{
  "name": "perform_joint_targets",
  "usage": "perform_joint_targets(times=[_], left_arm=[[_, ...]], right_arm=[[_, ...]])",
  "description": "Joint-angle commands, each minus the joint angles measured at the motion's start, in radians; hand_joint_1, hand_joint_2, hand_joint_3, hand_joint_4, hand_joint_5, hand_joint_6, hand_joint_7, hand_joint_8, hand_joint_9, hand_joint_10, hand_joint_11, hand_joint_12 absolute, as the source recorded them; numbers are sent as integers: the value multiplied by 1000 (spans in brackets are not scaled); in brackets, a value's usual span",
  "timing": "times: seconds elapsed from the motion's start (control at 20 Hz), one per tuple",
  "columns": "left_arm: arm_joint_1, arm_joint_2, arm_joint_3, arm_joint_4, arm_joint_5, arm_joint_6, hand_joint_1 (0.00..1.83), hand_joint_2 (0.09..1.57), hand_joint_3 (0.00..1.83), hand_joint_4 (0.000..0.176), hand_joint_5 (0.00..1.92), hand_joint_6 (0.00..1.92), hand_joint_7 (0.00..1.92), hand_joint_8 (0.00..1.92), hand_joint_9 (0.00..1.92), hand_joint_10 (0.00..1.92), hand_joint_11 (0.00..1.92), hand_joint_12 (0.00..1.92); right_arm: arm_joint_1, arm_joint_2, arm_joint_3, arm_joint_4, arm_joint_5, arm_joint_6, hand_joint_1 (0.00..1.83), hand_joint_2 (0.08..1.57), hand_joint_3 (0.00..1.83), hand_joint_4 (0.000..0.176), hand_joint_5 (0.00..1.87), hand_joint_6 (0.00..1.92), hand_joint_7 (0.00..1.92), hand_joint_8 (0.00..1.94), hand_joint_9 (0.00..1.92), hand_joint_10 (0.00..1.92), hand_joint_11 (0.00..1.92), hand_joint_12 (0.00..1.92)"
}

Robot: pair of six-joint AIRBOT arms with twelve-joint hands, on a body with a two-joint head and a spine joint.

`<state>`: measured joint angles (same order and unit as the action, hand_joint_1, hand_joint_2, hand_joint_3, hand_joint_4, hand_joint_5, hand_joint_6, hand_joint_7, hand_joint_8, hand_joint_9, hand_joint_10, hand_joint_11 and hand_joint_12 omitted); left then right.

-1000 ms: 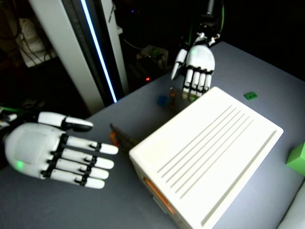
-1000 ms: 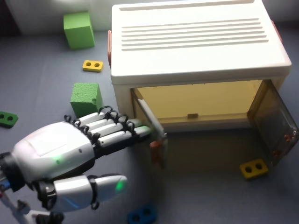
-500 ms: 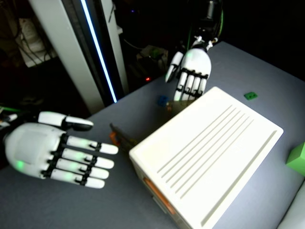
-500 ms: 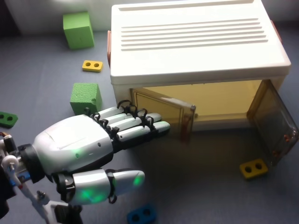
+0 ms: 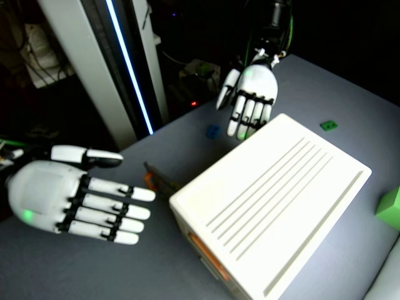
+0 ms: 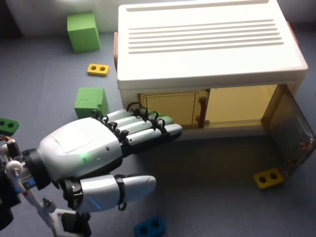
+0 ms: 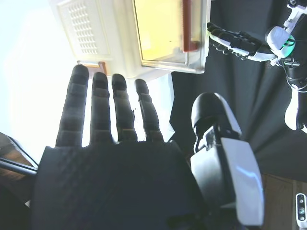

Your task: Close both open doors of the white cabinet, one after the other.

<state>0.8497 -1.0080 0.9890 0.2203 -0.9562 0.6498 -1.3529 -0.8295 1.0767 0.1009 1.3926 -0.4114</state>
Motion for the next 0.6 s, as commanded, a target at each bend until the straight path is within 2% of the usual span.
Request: perform_joint_targets(times=[0.0,0.05,0.1,0.15,0.2,0.25,0.4,0.55], left_arm=[[-11,6,0,-11,-121,-1,0,1560,0,0,123,3,93,0,110,1,0,374],[-11,11,-1,-12,-121,1,0,1561,0,0,130,3,88,0,99,1,0,350],[-11,15,-2,-13,-120,4,0,1567,1,0,150,3,104,2,107,2,0,379],[-11,18,-4,-13,-121,4,0,1566,0,0,133,1,83,1,88,0,0,346],[-8,21,-7,-13,-123,4,0,1562,0,0,111,0,69,0,87,1,0,355],[-3,24,-13,-12,-128,4,0,1562,0,0,117,4,72,2,94,3,0,359],[19,41,-31,-10,-142,3,0,1550,0,0,84,0,52,0,88,1,0,360],[58,59,-49,-33,-171,3,0,1569,1,0,114,0,84,1,121,1,0,526]], right_arm=[[1,2,-2,19,116,11,0,1361,8,36,104,6,82,1,60,0,111,3],[1,2,-3,14,113,12,0,1372,12,30,104,5,80,0,52,0,112,4],[1,2,-3,8,108,13,0,1380,14,32,102,4,76,0,40,0,102,0],[1,2,-5,-3,104,16,0,1384,14,9,98,2,68,0,41,1,99,0],[1,2,-7,-10,103,17,0,1384,12,20,99,2,72,2,39,1,80,0],[1,2,-10,-23,101,19,0,1405,19,24,88,0,65,0,29,0,61,0],[4,2,-18,-57,85,23,0,1425,17,20,67,0,49,0,13,0,47,0],[17,1,-24,-95,60,23,0,1458,23,6,61,3,38,1,0,0,8,0]])
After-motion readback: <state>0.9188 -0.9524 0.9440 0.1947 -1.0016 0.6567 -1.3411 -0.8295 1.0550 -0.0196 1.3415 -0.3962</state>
